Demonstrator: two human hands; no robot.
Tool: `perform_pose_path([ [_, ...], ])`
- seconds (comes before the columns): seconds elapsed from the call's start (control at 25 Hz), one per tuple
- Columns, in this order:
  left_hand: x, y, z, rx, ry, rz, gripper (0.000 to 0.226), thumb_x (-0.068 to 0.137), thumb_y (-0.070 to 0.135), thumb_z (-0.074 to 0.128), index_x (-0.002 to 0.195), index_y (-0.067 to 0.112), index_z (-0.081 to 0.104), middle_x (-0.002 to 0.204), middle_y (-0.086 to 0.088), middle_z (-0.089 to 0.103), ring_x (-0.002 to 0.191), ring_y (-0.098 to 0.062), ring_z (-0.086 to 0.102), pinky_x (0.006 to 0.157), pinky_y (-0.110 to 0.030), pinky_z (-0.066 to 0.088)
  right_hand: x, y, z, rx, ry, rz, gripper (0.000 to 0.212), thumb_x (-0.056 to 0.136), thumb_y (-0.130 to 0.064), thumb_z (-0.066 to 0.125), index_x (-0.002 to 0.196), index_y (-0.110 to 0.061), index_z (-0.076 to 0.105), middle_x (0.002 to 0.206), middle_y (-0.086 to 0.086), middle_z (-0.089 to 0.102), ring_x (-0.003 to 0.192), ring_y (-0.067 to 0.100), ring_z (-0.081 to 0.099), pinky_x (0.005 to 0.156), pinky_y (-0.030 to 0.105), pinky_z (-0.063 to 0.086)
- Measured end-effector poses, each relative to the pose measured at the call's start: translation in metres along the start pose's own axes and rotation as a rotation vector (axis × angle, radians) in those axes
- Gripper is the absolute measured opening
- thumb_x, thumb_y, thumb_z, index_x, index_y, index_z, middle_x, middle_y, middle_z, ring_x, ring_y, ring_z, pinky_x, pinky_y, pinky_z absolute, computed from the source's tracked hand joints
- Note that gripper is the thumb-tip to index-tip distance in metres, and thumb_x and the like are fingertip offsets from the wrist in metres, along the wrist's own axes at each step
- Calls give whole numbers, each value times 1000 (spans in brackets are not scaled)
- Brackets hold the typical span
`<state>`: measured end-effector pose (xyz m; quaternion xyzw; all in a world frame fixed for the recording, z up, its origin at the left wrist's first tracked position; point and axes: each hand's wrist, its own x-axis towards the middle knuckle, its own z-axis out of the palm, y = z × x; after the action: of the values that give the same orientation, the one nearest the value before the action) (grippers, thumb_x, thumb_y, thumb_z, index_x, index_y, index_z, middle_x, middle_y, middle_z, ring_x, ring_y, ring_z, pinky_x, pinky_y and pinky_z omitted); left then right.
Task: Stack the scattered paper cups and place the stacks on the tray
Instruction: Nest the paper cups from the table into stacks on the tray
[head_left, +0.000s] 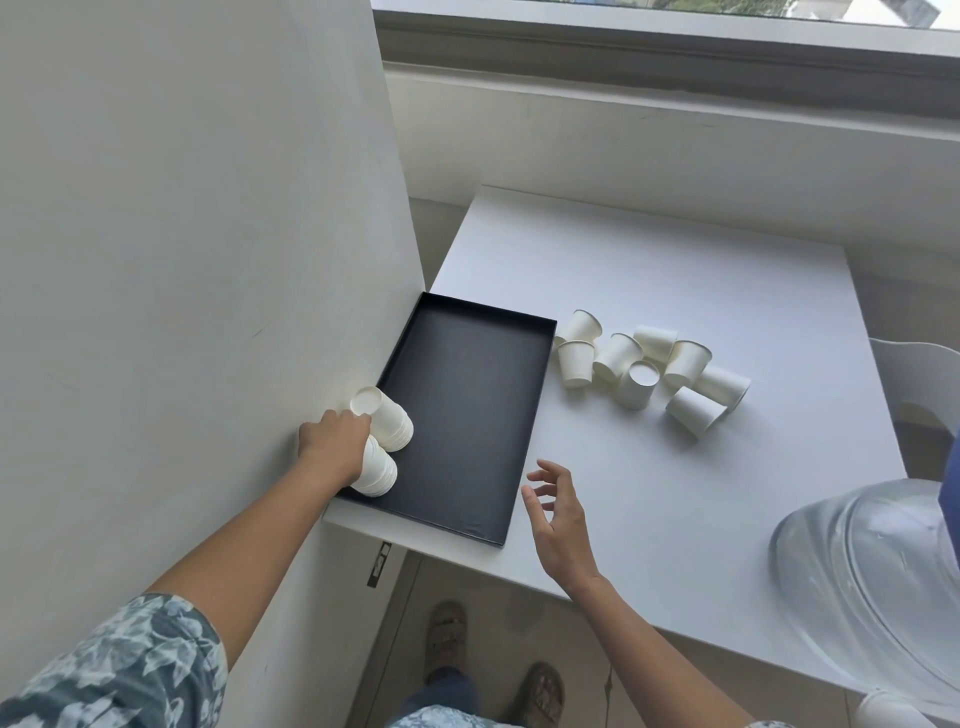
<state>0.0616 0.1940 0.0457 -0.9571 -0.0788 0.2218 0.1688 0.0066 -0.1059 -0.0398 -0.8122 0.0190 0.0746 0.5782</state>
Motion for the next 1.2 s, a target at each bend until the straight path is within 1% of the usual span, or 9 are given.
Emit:
perform_pose_path([
  [0.24,4,9,-2,-82,23,64,44,87,2,54,127,17,44,127,-3,48,119,-23,47,82,-34,43,5,11,1,-12,-11,34,33,100,-33,58,127,-43,43,112,-25,57,101,2,58,86,21,49],
  [0.44,2,22,-9,-130,3,-26,45,86,2,54,128,17,46,128,-4,45,119,-23,44,84,-34,42,16,21,-10,1,29,67,33,99,-29,59,127,-39,44,114,-20,58,100,4,59,86,25,51],
  [0.52,2,31,-22,-122,36,-87,48,84,6,59,129,19,45,130,-3,44,120,-22,43,82,-32,40,26,23,-19,16,94,92,34,98,-25,61,127,-35,45,115,-15,59,100,7,60,85,29,52],
  [0.64,4,48,-42,-149,81,-94,50,79,10,68,124,19,48,126,-3,45,118,-22,44,83,-34,41,51,25,-42,50,263,157,34,97,-17,62,128,-20,49,117,-2,61,101,20,62,87,39,54],
  [0.8,8,76,-56,-253,64,-26,48,77,13,69,121,16,50,124,-5,44,118,-25,43,85,-38,43,92,31,-91,1,514,286,40,94,-8,64,131,-5,50,132,14,53,116,33,56,98,42,45],
  [0.92,10,92,-54,-350,40,25,42,83,25,68,122,18,53,126,-3,45,120,-24,42,89,-42,43,124,31,-130,-74,598,507,48,88,-11,66,133,-17,54,146,12,38,131,36,42,108,45,36],
  [1.04,10,104,-46,-409,27,70,41,86,34,67,122,20,54,127,-2,46,122,-23,41,94,-44,43,144,30,-158,-18,543,593,43,89,-19,68,129,-31,60,154,1,30,137,29,33,114,42,32],
  [1.12,9,111,-41,-441,19,96,41,86,36,67,122,22,55,128,0,46,123,-22,41,96,-45,42,150,35,-169,43,511,602,42,92,-22,64,132,-33,59,156,0,28,139,29,31,113,41,36],
  [1.2,7,117,-37,-463,19,123,41,86,39,66,123,24,55,129,1,46,124,-21,41,97,-44,40,151,41,-176,110,497,594,44,95,-19,60,138,-29,58,154,2,38,139,29,37,104,33,40],
])
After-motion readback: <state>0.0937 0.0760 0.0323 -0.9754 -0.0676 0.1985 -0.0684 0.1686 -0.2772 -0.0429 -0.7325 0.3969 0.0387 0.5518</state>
